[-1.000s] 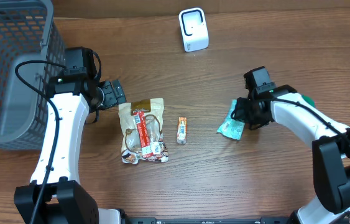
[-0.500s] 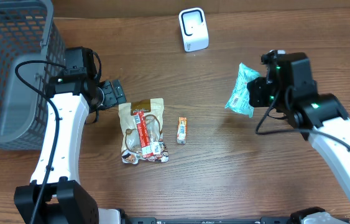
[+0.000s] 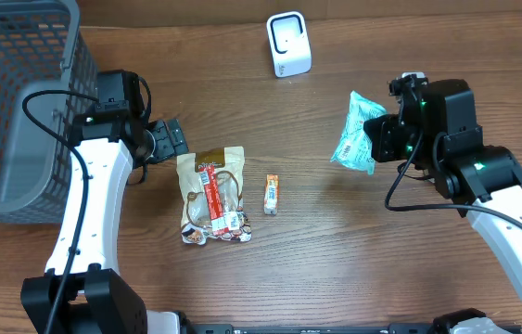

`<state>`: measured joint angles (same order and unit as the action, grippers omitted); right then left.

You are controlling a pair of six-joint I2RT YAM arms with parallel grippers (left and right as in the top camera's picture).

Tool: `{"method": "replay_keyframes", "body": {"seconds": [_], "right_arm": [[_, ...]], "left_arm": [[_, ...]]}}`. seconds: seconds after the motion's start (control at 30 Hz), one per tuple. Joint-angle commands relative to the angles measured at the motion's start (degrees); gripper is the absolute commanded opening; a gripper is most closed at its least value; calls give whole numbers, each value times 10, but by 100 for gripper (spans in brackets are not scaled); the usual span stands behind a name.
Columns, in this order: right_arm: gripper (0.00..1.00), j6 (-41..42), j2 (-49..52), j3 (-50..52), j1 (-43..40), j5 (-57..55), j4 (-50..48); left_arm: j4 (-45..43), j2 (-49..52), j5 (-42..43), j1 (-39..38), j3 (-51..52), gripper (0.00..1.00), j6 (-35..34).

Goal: Scan the item barcode

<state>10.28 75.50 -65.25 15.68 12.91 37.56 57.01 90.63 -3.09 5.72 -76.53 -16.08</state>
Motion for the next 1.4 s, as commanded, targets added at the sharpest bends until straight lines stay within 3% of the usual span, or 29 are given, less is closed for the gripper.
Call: {"method": "replay_keyframes", "body": {"seconds": [0.0, 0.4, 0.77, 0.93, 1.1, 1.37], "right_arm": [[4, -3, 7, -12, 0, 13, -2], [3, 31, 10, -17, 1, 3, -25], [3, -1, 32, -219, 1, -75, -28], [3, 28, 44, -249, 1, -85, -67], [3, 126, 50, -248, 1, -85, 57], [4, 140, 66, -248, 1, -81, 226]], "left_arm": [[-3, -2, -3, -1, -8, 100, 4], [-3, -2, -3, -1, -8, 100, 5], [-3, -2, -3, -1, -8, 100, 5], [-3, -2, -3, -1, -8, 100, 4], [-3, -2, -3, -1, -8, 100, 4], [-3, -2, -3, -1, -8, 100, 4]]}}
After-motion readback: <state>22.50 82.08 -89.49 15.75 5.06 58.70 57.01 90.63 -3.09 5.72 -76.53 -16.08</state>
